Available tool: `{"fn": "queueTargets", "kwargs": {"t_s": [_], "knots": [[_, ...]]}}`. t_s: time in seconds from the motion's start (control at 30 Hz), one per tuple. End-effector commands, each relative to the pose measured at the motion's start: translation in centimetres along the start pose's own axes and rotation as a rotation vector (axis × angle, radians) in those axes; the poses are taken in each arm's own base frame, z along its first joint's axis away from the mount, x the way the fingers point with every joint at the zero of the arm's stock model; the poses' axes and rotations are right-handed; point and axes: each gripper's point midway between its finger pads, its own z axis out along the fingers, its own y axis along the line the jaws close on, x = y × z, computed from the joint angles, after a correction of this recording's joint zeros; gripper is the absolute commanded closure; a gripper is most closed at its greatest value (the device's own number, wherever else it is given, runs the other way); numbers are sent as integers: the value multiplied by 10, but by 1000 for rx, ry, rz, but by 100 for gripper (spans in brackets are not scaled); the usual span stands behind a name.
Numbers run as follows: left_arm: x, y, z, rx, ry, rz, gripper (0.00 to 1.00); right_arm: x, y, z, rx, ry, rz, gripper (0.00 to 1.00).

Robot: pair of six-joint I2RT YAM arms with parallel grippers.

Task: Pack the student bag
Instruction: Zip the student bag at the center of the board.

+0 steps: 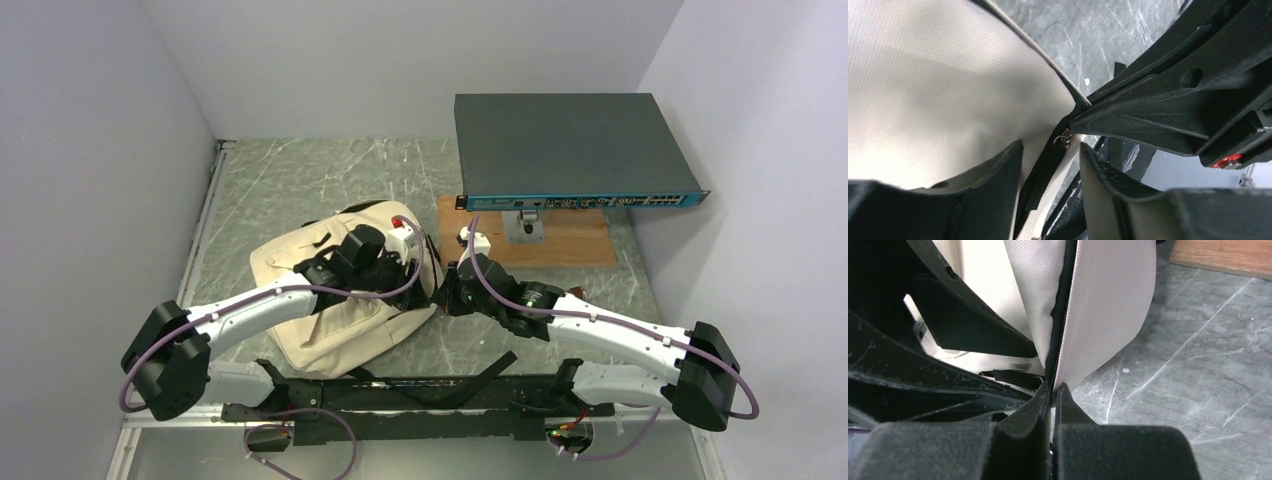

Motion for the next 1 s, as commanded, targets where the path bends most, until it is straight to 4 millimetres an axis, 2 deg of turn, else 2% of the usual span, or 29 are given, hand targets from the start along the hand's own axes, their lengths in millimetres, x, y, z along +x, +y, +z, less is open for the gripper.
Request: {"fn": "queueTargets", "kwargs": {"t_s": [0.0, 0.07, 0.2, 0.37, 0.57, 0.63, 0.77, 0.83, 0.97], "knots": [[-8, -34, -2, 227, 18, 58, 54, -15, 14, -6, -66, -49, -14, 100], [0, -39, -3, 265, 24, 35, 57, -17, 13, -8, -61, -55, -19, 100], [13, -35, -6, 255, 43, 12, 64, -20, 14, -10, -64, -64, -23, 100], [16, -28, -9, 229, 22, 3, 75, -20, 13, -11, -65, -62, -29, 100], [18, -19, -13, 208, 7, -10, 80, -19, 14, -11, -67, -57, -35, 100], [20, -17, -14, 209, 15, -19, 85, -19, 14, -11, -69, -55, -36, 100], [25, -10, -16, 203, 21, -38, 90, -20, 15, -10, -69, -57, -46, 100], [27, -4, -17, 181, 20, -51, 99, -19, 13, -9, -56, -51, -50, 100], [33, 9, -20, 102, 38, -81, 100, -20, 1, -5, 10, -60, -48, 100]]}}
